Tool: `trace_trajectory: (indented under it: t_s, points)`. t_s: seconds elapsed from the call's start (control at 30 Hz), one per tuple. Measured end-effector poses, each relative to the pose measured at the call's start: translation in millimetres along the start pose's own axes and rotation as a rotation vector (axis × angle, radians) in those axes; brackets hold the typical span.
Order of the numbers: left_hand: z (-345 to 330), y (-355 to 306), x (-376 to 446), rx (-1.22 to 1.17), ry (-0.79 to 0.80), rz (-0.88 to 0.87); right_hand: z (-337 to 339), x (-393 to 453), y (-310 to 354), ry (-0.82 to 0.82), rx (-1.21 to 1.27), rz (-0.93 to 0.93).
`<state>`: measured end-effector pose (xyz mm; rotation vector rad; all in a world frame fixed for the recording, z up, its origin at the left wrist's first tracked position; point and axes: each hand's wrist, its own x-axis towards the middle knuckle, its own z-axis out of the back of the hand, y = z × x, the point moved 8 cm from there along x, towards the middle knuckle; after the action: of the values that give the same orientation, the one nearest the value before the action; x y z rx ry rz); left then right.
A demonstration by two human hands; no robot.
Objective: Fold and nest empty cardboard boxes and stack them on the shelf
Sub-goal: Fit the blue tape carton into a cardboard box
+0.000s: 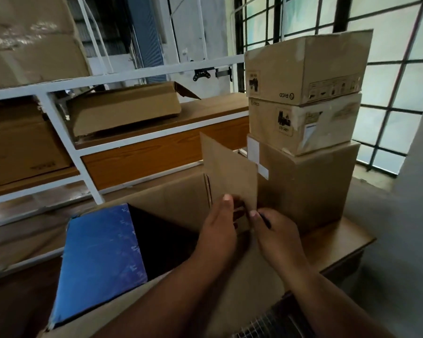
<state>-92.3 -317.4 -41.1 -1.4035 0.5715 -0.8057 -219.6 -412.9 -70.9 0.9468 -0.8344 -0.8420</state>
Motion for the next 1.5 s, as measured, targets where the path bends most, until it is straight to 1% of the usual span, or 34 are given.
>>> trace_trajectory:
  t_s: [0.1, 0.17, 0.23, 0.3, 0.33, 0.43, 0.5, 0.57, 0.63, 0.7, 0.8, 0.87, 0.97, 1.03, 1.1, 1.2, 1.27, 1.33, 1.43, 1.5]
  points:
    - [-20.9, -10.4, -2.1, 0.437, 0.138, -0.282, 22.1, -1.7, -13.8, -0.153, -0.025, -0.065]
    - [-33.2, -10.5, -3.3, 0.737, 0.204, -0.38, 32.4, -6.1, -19.5, -0.226, -0.018, -0.097]
    - [-37.3, -12.0, -13.3, 0.93, 0.214, -0.461, 35.7, -12.4, -15.0, -0.262, -0.085, -0.036]
    - [-32.9, -17.7, -30.5, 0.998, 0.181, -0.572, 30.5, -21.0, -3.0, -0.265, -0.152, 0.121]
    - [-27.1, -21.4, -39.4, 1.011, 0.157, -0.605, 24.6, -25.9, 3.7, -0.24, -0.164, 0.195]
    - [9.1, -25.2, -66.8, 1.036, 0.068, -0.635, -0.7, -41.4, 24.0, -0.118, -0.184, 0.341]
    - [44.1, -21.5, -86.1, 1.074, -0.023, -0.611, -21.2, -54.1, 43.0, -0.038, -0.269, 0.46]
    - [88.7, -13.5, -103.7, 1.128, -0.147, -0.541, -50.7, -69.1, 63.3, 0.079, -0.383, 0.582]
    - [132.4, -3.6, -120.2, 1.182, -0.241, -0.46, -76.5, -84.2, 82.2, 0.178, -0.427, 0.652]
    - [176.2, 3.5, -138.9, 1.249, -0.325, -0.369, -101.6, -98.2, 103.0, 0.257, -0.441, 0.687]
    - [224.6, 8.5, -165.6, 1.32, -0.454, -0.242, -138.7, -112.5, 127.7, 0.363, -0.566, 0.745]
    - [240.8, 12.7, -178.8, 1.303, -0.511, -0.204, -160.5, -117.3, 136.7, 0.425, -0.642, 0.764]
    - [249.1, 20.1, -188.4, 1.291, -0.555, -0.159, -184.8, -122.8, 138.1, 0.515, -0.717, 0.706]
    - [254.3, 24.4, -194.3, 1.265, -0.591, -0.115, -192.9, -126.7, 138.5, 0.523, -0.712, 0.692]
    - [259.3, 25.4, -199.7, 1.222, -0.633, -0.074, -194.8, -128.7, 137.8, 0.507, -0.651, 0.676]
    - [264.4, 25.6, -204.3, 1.164, -0.691, -0.072, -184.2, -130.7, 146.2, 0.379, -0.436, 0.698]
    - [267.3, 27.2, -206.4, 1.125, -0.711, -0.052, -182.0, -139.4, 156.1, 0.344, -0.278, 0.761]
    - [269.2, 28.4, -210.5, 1.074, -0.718, -0.045, -192.8, -154.9, 168.1, 0.399, -0.208, 0.844]
    - [265.7, 28.6, -217.1, 1.031, -0.682, -0.096, -224.6, -182.6, 181.3, 0.571, -0.247, 0.932]
    - [264.5, 31.9, -221.6, 1.057, -0.657, -0.146, -245.4, -202.0, 183.7, 0.685, -0.293, 0.967]
